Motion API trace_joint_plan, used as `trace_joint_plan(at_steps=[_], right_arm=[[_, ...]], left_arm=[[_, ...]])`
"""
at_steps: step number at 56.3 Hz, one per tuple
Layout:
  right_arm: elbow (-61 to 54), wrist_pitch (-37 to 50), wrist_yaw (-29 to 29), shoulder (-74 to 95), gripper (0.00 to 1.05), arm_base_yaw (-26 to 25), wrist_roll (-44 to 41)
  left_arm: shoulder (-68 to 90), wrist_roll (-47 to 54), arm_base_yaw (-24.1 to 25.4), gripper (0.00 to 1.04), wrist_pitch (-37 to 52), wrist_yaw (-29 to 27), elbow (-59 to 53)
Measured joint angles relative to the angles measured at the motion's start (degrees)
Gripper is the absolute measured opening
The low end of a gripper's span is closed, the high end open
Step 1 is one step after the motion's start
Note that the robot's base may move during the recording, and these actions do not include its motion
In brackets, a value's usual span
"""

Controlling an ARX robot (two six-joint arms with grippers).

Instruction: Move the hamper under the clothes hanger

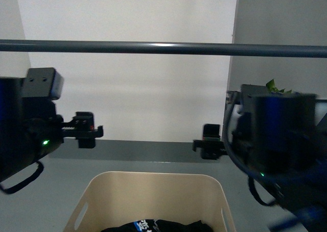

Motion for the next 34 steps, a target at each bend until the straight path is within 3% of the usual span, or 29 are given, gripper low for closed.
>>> trace_joint_plan(at_steps=[6, 25, 27, 34], right_arm=[[-8.85, 9.79, -1.55, -4.57, 0.57, -2.01, -4.13], [-28.81, 14.16, -6.36, -23.12, 0.08, -7.45, -7.02], [-31.15, 14.19, -7.04, -24.72, 0.01, -7.91, -7.21], [-37.2, 14.16, -8.55, -30.62, 0.02, -9.75, -7.3]], left_arm=[[-4.15, -0.02, 0.85, 0.53, 4.96, 0.39, -6.97], [-18.6, -0.04, 2.84, 0.03, 8.76, 2.34, -24.87], [-20.33, -0.04, 3.02, 0.03, 8.81, 2.67, -26.91], [-26.32, -0.04, 4.02, 0.03, 8.76, 3.76, -32.48]])
